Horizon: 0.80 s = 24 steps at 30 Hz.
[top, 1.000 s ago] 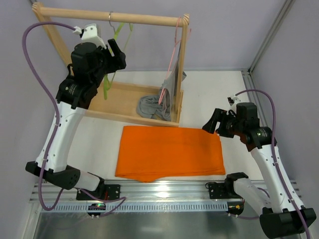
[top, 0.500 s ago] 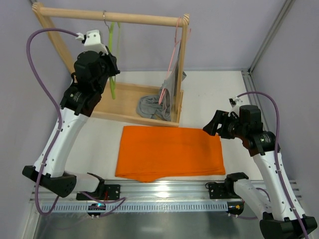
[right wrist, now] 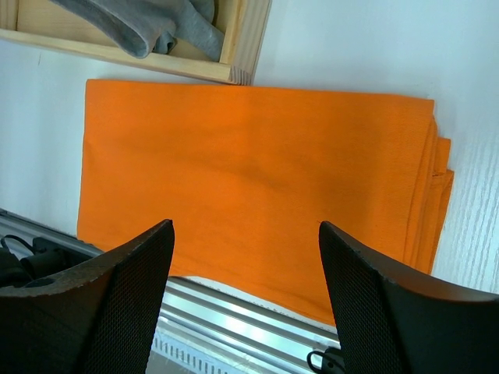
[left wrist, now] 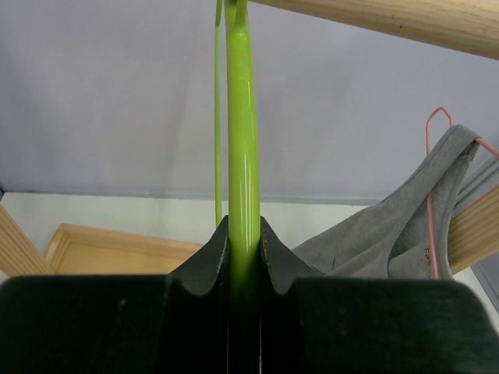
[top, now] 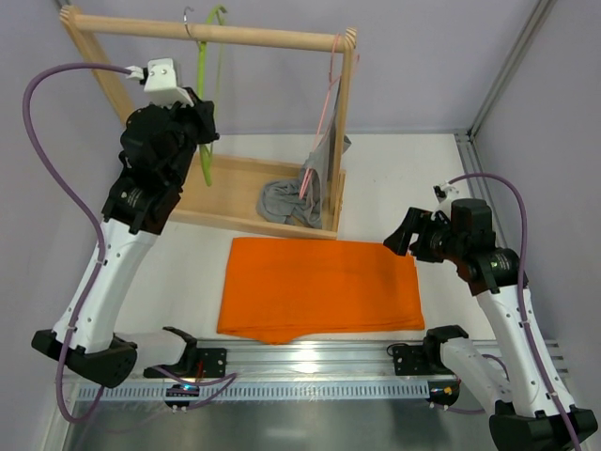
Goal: Place the trousers on the hanger
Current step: Grab a hanger with the left arm
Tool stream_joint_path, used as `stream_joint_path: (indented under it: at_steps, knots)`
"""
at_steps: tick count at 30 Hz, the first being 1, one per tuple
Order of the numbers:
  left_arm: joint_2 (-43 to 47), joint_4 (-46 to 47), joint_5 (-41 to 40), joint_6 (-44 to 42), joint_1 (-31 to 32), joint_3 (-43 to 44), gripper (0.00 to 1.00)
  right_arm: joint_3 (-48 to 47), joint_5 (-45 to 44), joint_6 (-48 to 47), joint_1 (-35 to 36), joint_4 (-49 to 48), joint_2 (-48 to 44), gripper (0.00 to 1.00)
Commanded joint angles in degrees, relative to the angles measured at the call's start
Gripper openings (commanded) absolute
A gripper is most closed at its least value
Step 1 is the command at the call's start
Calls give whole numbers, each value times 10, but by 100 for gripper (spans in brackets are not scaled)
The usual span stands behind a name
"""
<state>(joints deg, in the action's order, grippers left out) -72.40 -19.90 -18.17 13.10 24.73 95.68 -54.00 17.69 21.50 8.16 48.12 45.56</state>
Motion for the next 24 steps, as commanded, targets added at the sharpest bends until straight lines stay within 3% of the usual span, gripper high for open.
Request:
stream_joint_path:
  at_steps: [1,9,17,22,24]
  knots:
    - [48,46,-3,5,1,-11,0,-3,-10,4,2,3,-12,77]
    - [116,-13,15,34,1,-96,0,-1,-26,-28,3,37,-16,77]
    - [189,-76,75,143,1,-241,0,39,-10,4,7,38,-32,77]
    - [222,-69,98,214,17,-361,0,70,-56,57,91,18,-44,76]
    - [232,-80,61,226,55,-378,0,67,-99,73,126,20,-36,76]
